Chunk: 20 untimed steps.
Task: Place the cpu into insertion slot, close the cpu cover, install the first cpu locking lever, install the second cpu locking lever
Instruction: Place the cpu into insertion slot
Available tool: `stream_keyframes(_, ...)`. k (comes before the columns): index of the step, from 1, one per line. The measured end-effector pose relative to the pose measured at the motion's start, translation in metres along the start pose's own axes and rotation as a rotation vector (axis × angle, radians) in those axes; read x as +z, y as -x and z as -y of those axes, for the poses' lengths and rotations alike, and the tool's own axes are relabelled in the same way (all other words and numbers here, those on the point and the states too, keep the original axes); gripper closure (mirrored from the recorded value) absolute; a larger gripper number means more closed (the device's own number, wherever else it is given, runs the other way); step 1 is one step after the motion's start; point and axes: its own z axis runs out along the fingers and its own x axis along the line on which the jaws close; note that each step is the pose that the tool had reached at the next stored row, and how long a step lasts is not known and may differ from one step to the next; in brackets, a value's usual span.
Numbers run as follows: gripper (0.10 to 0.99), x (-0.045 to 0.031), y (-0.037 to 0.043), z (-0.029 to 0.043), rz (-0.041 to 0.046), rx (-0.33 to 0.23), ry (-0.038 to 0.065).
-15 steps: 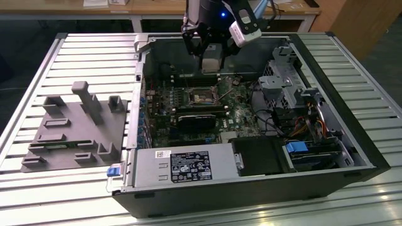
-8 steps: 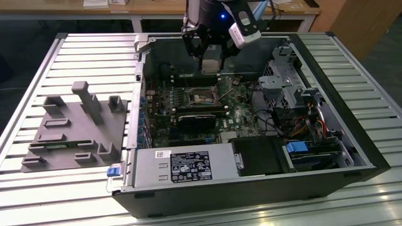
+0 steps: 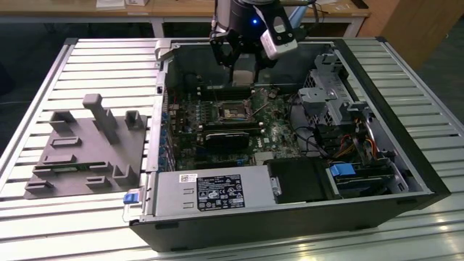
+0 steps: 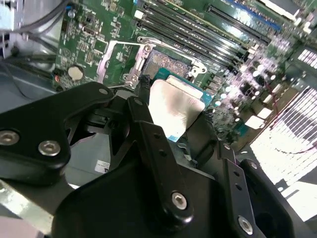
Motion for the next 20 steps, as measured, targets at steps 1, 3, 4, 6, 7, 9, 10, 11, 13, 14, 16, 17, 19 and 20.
stream_keyframes(1, 0.549, 0.0005, 0.0, 0.0, 0.0013, 0.018, 0.0)
stream_keyframes(3, 0.549, 0.0013, 0.0, 0.0001, 0.0039, 0.054, 0.001)
stream_keyframes(4, 0.549, 0.0017, 0.0, 0.0001, 0.0052, 0.072, 0.001)
stream_keyframes(6, 0.549, 0.0024, 0.0, 0.0002, 0.008, 0.109, 0.002)
stream_keyframes(7, 0.549, 0.0028, 0.0, 0.0002, 0.0093, 0.127, 0.002)
stream_keyframes(9, 0.549, 0.0034, 0.0001, 0.0002, 0.0119, 0.163, 0.003)
stream_keyframes(10, 0.549, 0.0037, 0.0001, 0.0003, 0.0132, 0.181, 0.003)
stream_keyframes(11, 0.549, 0.0039, 0.0001, 0.0003, 0.0145, 0.199, 0.003)
stream_keyframes(13, 0.549, 0.0046, 0.0001, 0.0003, 0.0185, 0.253, 0.004)
stream_keyframes(14, 0.549, 0.0048, 0.0001, 0.0004, 0.0197, 0.27, 0.005)
stream_keyframes(16, 0.549, 0.0053, 0.0001, 0.0004, 0.0222, 0.304, 0.005)
stream_keyframes(17, 0.549, 0.0057, 0.0001, 0.0004, 0.0234, 0.321, 0.006)
stream_keyframes(19, 0.549, 0.0062, 0.0001, 0.0005, 0.0258, 0.354, 0.006)
stream_keyframes(20, 0.549, 0.0065, 0.0001, 0.0005, 0.027, 0.37, 0.007)
